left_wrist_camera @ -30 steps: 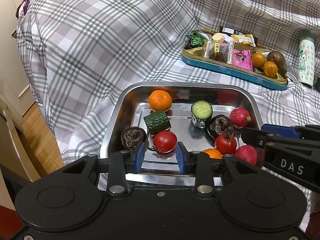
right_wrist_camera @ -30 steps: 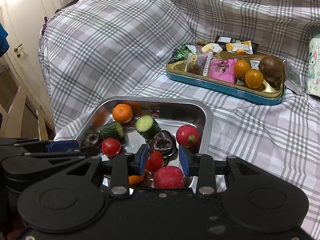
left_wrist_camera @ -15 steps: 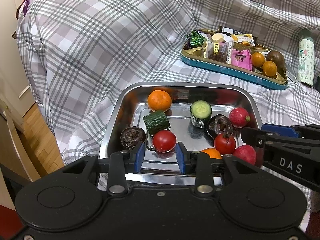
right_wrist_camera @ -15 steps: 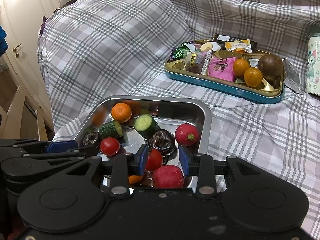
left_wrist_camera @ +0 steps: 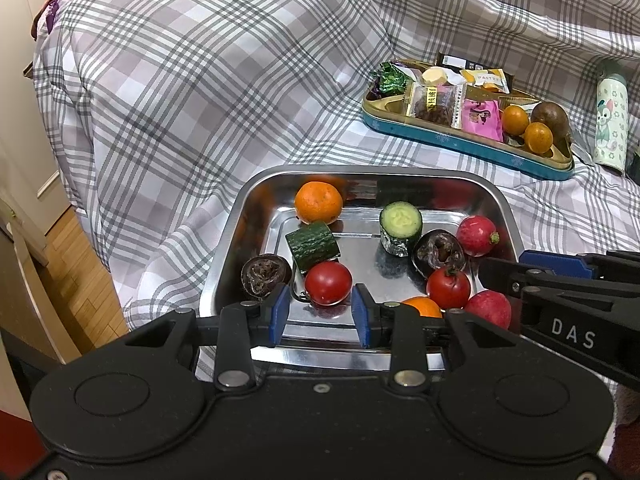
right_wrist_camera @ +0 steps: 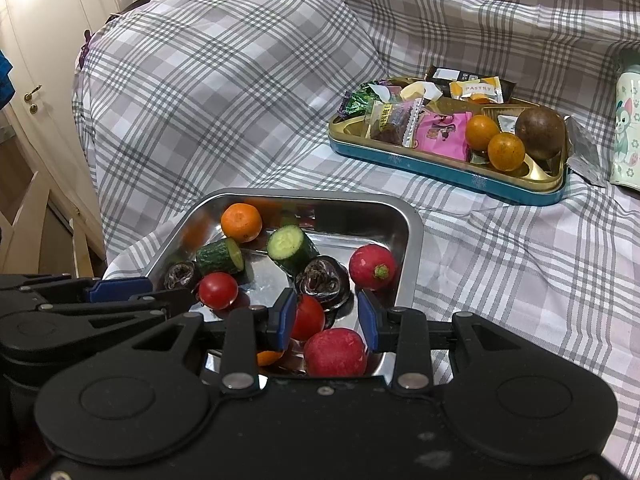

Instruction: Organize fruits

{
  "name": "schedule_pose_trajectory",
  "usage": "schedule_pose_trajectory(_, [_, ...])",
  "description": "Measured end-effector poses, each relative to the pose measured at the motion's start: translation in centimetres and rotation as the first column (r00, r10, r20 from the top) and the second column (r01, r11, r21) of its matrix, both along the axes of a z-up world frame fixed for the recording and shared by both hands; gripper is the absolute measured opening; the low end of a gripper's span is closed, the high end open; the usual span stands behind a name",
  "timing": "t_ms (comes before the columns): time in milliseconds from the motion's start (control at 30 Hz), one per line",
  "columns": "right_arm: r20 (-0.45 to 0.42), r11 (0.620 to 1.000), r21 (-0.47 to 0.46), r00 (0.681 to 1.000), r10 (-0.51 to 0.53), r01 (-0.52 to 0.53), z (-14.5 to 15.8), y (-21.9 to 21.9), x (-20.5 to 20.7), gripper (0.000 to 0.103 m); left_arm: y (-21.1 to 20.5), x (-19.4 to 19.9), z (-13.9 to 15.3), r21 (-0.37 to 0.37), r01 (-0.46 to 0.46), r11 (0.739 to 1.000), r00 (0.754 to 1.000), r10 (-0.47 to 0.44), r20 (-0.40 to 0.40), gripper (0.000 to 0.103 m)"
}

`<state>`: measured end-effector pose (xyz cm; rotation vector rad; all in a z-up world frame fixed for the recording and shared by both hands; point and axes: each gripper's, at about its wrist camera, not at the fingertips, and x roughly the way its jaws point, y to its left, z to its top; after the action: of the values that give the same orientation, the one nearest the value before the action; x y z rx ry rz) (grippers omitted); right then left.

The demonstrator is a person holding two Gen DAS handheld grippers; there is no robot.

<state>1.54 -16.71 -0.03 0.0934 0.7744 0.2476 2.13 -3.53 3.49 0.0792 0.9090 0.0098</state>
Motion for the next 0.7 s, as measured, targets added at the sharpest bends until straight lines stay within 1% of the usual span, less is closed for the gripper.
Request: schedule_pose_trajectory(700, [-0.001, 1.0, 0.0, 1.0, 0.0, 0.0, -0.04, -0.07, 0.05, 0.038, -0.05, -0.03, 0.09, 0.0, 0.003, 1.0, 1.0, -0.003, 0.002, 0.043])
